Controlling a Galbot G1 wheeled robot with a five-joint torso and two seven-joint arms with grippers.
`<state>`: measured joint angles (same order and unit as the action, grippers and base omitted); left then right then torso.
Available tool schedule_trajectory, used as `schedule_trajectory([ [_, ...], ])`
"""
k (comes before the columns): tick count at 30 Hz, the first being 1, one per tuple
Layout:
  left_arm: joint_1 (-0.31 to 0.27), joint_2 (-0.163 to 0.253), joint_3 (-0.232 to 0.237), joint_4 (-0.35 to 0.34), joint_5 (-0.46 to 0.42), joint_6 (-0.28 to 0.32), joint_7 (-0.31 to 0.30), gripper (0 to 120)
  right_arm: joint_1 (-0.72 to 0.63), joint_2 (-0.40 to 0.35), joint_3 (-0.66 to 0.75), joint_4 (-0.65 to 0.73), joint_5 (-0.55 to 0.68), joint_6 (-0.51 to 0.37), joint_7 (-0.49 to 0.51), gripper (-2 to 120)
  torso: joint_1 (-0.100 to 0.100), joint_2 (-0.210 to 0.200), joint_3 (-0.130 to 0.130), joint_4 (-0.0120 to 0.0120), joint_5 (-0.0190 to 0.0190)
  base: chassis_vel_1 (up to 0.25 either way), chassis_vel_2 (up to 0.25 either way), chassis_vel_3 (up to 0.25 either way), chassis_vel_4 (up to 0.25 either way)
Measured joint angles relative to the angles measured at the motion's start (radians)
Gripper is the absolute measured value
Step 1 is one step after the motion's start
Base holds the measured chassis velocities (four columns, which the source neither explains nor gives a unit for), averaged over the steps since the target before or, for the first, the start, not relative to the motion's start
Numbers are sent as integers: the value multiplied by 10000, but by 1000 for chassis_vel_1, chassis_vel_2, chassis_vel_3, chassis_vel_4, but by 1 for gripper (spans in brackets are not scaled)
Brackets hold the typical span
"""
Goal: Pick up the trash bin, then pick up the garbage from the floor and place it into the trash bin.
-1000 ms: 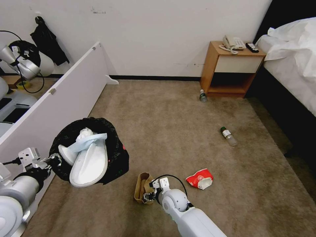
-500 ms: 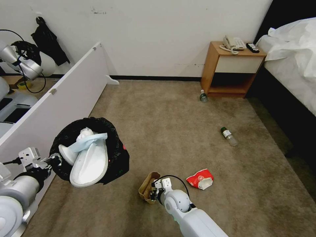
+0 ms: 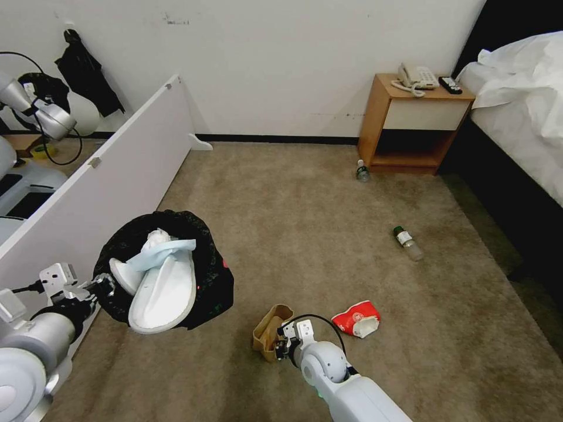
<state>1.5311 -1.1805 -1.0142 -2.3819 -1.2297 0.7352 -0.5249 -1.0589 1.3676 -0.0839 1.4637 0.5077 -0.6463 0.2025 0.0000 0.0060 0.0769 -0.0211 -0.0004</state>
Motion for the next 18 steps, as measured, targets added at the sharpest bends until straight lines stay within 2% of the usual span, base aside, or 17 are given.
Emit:
schedule_trajectory([
  [6, 23, -1, 181, 6, 115, 0, 10, 1, -141, -293, 83, 730, -147, 904, -400, 0, 0, 0, 0, 2, 1, 0, 0, 0, 0],
  [8, 25, -25, 382, 10, 246, 0, 25, 1, -291, -631, 302, 1608, -160, 1724, -876, 0, 0, 0, 0, 4, 4, 0, 0, 0, 0],
  [18, 84, -39, 909, -44, 685, 2, 107, 1, -593, -1510, 1170, 3419, 177, 3197, -1905, 0, 0, 0, 0, 4, 5, 0, 0, 0, 0],
])
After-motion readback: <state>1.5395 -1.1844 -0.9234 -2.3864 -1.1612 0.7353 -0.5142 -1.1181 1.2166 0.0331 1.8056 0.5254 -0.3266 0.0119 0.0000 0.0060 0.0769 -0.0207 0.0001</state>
